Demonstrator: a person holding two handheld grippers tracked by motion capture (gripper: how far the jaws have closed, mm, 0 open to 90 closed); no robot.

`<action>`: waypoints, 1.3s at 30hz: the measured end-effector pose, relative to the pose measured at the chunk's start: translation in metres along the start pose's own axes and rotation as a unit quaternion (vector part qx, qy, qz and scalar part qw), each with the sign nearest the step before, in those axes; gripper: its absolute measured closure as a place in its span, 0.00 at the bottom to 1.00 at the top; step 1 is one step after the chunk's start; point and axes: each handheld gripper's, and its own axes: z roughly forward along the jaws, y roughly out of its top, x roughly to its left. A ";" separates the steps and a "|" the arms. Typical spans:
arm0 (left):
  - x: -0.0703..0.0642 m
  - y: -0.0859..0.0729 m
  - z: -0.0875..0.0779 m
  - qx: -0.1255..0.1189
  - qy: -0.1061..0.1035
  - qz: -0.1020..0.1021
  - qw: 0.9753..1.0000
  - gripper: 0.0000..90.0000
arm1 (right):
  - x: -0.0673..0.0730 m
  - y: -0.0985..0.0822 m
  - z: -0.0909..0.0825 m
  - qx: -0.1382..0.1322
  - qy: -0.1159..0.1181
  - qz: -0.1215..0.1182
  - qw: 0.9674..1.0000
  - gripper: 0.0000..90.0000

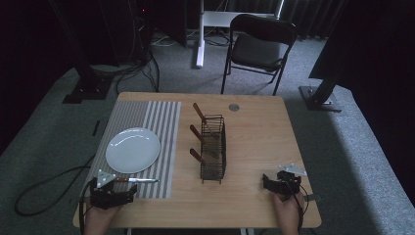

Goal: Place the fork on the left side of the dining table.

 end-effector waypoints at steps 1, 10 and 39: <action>0.000 0.001 0.000 0.000 -0.004 -0.002 1.000 0.00 | 0.000 0.000 0.000 0.000 0.000 0.000 1.000 0.13; -0.004 0.014 -0.003 -0.012 -0.034 -0.011 0.999 0.00 | 0.000 0.000 0.000 0.000 0.000 0.000 1.000 0.13; -0.029 0.067 0.010 -0.038 -0.071 0.047 0.996 0.03 | 0.000 0.000 0.000 0.000 0.000 -0.001 1.000 0.13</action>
